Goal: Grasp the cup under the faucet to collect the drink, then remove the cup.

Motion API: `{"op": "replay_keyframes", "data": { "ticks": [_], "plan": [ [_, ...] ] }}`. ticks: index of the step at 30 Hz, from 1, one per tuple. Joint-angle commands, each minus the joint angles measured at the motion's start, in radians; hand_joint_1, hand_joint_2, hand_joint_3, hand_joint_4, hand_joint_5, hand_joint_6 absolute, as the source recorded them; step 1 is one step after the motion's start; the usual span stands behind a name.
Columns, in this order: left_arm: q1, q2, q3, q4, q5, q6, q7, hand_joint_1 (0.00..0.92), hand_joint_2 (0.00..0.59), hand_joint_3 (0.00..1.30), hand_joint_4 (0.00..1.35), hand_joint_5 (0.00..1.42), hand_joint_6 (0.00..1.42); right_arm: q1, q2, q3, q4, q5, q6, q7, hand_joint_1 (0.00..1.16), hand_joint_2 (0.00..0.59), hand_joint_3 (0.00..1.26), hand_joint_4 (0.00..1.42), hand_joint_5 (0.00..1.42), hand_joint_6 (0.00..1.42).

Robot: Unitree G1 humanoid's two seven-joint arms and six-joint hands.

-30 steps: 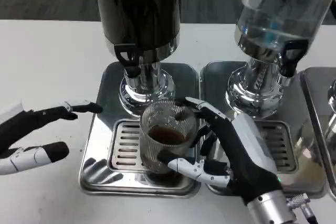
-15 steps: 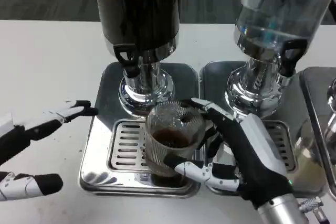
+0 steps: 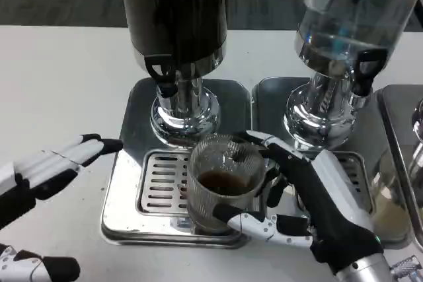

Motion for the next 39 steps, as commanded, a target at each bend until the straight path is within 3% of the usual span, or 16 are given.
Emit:
{"op": "replay_keyframes", "data": {
  "ticks": [1,11,25,39],
  "plan": [
    [0.024,0.018,0.031,-0.011,0.047,-0.065,0.059,0.000,0.122,0.00,0.00,0.00,0.07,0.008,0.001,-0.019,-0.066,0.028,-0.018,0.005,0.67,0.275,0.42,0.54,0.71,0.91],
    [0.072,0.049,0.034,-0.044,0.099,-0.140,0.127,0.000,0.116,0.00,0.00,0.00,0.04,0.055,-0.017,-0.041,-0.123,0.046,-0.022,0.036,0.67,0.275,0.43,0.55,0.72,0.93],
    [0.141,0.063,-0.019,-0.103,0.094,-0.146,0.160,0.000,0.106,0.00,0.00,0.00,0.04,0.153,-0.033,-0.064,-0.234,0.084,-0.029,0.094,0.67,0.275,0.44,0.55,0.73,0.93],
    [0.193,0.070,-0.026,-0.149,0.076,-0.137,0.185,0.000,0.105,0.00,0.00,0.00,0.04,0.175,-0.037,-0.073,-0.261,0.097,-0.030,0.116,0.67,0.288,0.44,0.56,0.73,0.94]
  ]
}}
